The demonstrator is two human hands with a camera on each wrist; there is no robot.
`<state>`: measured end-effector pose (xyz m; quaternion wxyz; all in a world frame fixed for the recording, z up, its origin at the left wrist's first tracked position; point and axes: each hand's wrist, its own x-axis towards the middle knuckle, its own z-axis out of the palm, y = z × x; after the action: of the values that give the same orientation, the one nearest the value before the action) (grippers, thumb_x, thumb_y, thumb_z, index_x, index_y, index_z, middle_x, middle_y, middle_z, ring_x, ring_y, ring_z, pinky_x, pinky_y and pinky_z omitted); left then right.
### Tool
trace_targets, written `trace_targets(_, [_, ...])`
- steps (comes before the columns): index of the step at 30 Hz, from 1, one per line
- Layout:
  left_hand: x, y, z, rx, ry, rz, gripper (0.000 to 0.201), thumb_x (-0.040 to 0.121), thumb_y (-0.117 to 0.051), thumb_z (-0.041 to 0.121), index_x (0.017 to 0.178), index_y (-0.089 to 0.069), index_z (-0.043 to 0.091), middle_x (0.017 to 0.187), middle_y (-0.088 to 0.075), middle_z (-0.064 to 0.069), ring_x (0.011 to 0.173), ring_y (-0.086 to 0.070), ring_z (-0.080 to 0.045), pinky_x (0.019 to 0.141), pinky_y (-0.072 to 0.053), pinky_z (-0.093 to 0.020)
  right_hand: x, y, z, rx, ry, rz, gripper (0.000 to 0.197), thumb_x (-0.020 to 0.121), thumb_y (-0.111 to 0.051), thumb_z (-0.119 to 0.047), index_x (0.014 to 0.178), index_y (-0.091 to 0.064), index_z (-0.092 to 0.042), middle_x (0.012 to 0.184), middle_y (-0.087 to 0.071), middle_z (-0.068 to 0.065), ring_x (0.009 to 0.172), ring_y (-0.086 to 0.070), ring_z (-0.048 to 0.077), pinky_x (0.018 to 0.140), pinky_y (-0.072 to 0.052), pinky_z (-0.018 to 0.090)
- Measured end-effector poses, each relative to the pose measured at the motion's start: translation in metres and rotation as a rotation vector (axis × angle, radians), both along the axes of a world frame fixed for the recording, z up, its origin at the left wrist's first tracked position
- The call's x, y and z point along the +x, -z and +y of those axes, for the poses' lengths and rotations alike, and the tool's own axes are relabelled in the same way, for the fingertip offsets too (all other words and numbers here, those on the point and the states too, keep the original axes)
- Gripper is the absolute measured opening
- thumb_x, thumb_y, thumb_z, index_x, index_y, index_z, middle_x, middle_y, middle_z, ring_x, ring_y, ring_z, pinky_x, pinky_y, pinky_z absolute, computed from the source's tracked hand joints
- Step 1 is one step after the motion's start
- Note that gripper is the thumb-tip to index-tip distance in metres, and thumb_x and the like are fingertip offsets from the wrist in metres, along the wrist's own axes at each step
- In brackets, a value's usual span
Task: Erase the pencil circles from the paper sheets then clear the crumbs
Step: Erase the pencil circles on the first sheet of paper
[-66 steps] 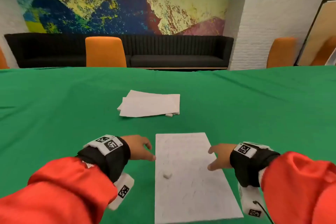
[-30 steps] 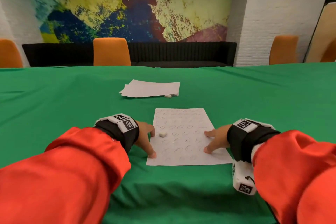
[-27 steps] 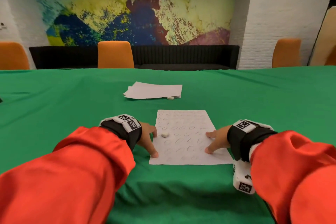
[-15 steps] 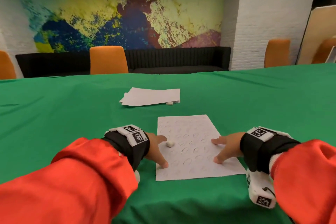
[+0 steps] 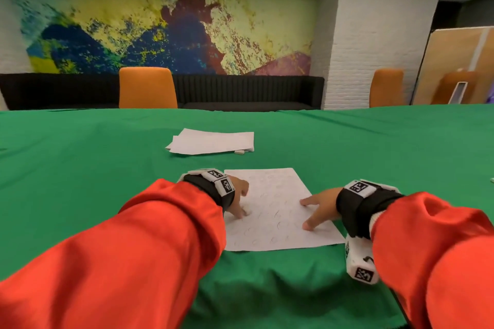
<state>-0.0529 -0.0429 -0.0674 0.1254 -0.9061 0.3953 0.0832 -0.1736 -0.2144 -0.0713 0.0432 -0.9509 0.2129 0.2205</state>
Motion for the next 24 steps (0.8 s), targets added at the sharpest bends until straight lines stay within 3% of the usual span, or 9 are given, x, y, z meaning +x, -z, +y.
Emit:
trace_targets(2, [-0.001,0.001,-0.001,-0.009,0.065,0.036,0.061,0.089,-0.063,0.031,0.143,-0.036,0.023,0.139,-0.048,-0.005,0.122,-0.049,-0.024,0.092,-0.037,-0.026,0.0,0.0,0.0,0.01,0.01,-0.017,0.078,0.085,-0.059,-0.051,0.149,-0.02,-0.029,0.155,-0.022,0.001,0.14,-0.026,0.021,0.111,-0.021,0.03])
trace_targets(4, [-0.002,0.003,-0.006,0.012,0.132,0.045,0.053,0.092,-0.059,0.023,0.141,-0.042,0.025,0.137,-0.05,-0.003,0.121,-0.05,-0.022,0.091,-0.037,-0.023,0.0,0.001,-0.001,0.024,0.025,-0.036,0.077,0.084,-0.061,-0.051,0.148,-0.023,-0.032,0.154,-0.025,-0.001,0.139,-0.029,0.02,0.111,-0.023,0.031])
trace_targets(8, [0.001,0.001,-0.017,-0.01,0.184,0.048,0.031,0.09,-0.059,0.022,0.121,-0.06,0.015,0.123,-0.06,-0.004,0.111,-0.056,-0.023,0.075,-0.037,-0.022,0.005,0.007,-0.007,0.032,0.04,-0.076,0.075,0.081,-0.065,-0.05,0.145,-0.029,-0.035,0.15,-0.033,-0.001,0.134,-0.037,0.021,0.108,-0.029,0.029])
trace_targets(12, [0.004,-0.009,-0.017,-0.154,0.184,0.135,0.025,0.087,-0.064,0.034,0.109,-0.062,0.021,0.1,-0.06,0.005,0.088,-0.055,-0.015,0.066,-0.037,-0.023,0.008,0.009,-0.012,0.018,0.035,-0.09,0.074,0.078,-0.065,-0.054,0.142,-0.033,-0.038,0.148,-0.036,-0.005,0.132,-0.04,0.02,0.107,-0.031,0.03])
trace_targets(15, [0.008,-0.02,-0.012,-0.342,0.173,0.271,0.018,0.086,-0.065,0.036,0.101,-0.062,0.026,0.093,-0.062,0.009,0.077,-0.053,-0.008,0.067,-0.04,-0.019,0.008,0.005,-0.007,-0.012,0.008,-0.101,0.07,0.078,-0.064,-0.055,0.139,-0.036,-0.038,0.148,-0.035,-0.006,0.132,-0.039,0.018,0.106,-0.03,0.031])
trace_targets(18, [0.008,-0.026,-0.009,-0.468,0.189,0.363,0.024,0.087,-0.066,0.032,0.108,-0.06,0.024,0.092,-0.063,0.01,0.076,-0.054,-0.006,0.067,-0.042,-0.016,0.006,-0.008,0.002,-0.06,-0.068,-0.203,0.059,0.08,-0.063,-0.054,0.134,-0.043,-0.037,0.143,-0.041,-0.009,0.128,-0.043,0.014,0.103,-0.033,0.028])
trace_targets(21, [0.003,-0.031,-0.009,-0.582,0.182,0.466,0.037,0.086,-0.067,0.031,0.116,-0.048,0.021,0.083,-0.067,0.008,0.067,-0.058,-0.004,0.064,-0.047,-0.017,0.008,-0.029,0.016,0.095,-0.129,-0.413,0.05,0.079,-0.068,-0.046,0.125,-0.05,-0.037,0.128,-0.054,-0.012,0.112,-0.055,0.008,0.097,-0.043,0.025])
trace_targets(24, [0.001,-0.04,-0.01,-0.695,0.16,0.603,0.046,0.088,-0.066,0.025,0.122,-0.036,0.019,0.079,-0.069,0.002,0.065,-0.063,-0.003,0.062,-0.052,-0.016,0.007,-0.047,0.032,0.288,-0.191,-0.619,0.038,0.075,-0.075,-0.034,0.107,-0.054,-0.037,0.1,-0.064,-0.013,0.087,-0.064,0.005,0.083,-0.051,0.023])
